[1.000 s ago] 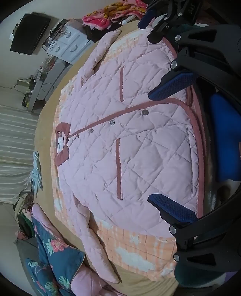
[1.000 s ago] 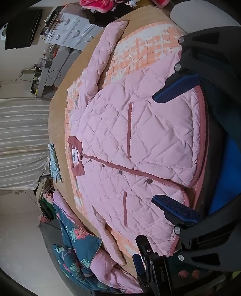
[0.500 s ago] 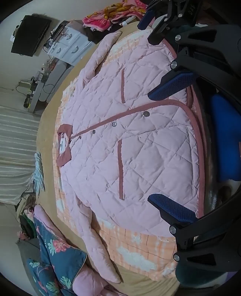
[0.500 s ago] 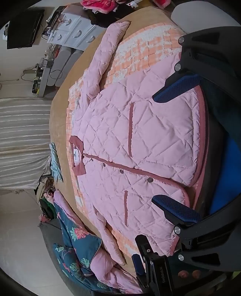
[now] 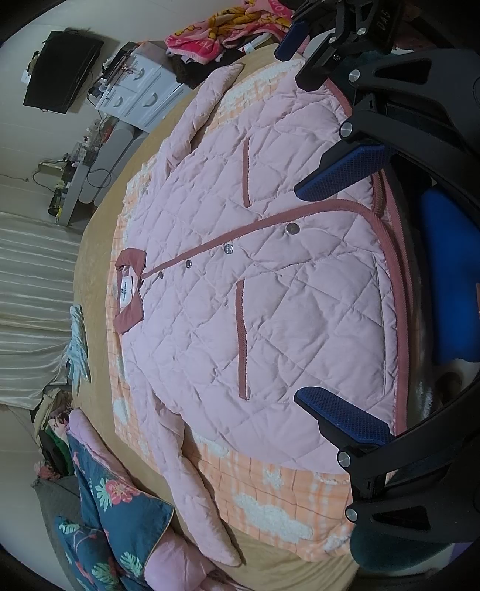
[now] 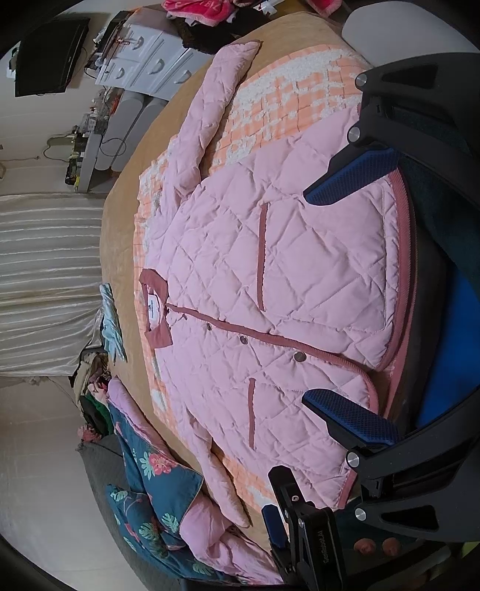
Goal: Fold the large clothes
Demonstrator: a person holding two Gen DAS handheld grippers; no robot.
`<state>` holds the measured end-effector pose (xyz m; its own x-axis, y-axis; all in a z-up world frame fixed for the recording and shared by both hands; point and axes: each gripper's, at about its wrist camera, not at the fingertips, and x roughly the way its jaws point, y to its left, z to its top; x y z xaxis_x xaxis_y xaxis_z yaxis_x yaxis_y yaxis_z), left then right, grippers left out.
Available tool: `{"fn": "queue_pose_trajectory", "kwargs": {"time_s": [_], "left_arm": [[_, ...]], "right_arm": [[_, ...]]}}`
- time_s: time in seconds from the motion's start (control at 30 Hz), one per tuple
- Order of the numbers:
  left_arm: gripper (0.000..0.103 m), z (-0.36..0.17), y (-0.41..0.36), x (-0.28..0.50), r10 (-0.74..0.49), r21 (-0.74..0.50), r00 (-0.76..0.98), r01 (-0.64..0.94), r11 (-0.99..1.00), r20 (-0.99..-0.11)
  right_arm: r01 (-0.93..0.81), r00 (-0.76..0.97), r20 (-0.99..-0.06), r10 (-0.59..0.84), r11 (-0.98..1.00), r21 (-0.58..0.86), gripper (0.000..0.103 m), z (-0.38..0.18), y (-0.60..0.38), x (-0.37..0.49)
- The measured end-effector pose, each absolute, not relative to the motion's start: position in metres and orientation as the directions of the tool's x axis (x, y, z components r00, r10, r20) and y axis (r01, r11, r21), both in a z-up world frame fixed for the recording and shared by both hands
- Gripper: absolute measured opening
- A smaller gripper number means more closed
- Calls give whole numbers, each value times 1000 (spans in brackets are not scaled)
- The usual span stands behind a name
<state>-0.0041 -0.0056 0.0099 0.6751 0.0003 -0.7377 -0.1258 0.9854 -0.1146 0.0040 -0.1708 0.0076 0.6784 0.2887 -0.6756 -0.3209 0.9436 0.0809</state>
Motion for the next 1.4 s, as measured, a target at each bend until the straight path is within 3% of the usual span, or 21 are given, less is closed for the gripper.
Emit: {"fn": "queue_pose_trajectory", "kwargs": {"time_s": [1.4], "left_arm": [[94, 5, 2, 10, -9, -134, 664, -138, 981, -748]], "right_arm": [[-350, 648, -689, 326, 930, 110, 99, 1, -154, 21]]}}
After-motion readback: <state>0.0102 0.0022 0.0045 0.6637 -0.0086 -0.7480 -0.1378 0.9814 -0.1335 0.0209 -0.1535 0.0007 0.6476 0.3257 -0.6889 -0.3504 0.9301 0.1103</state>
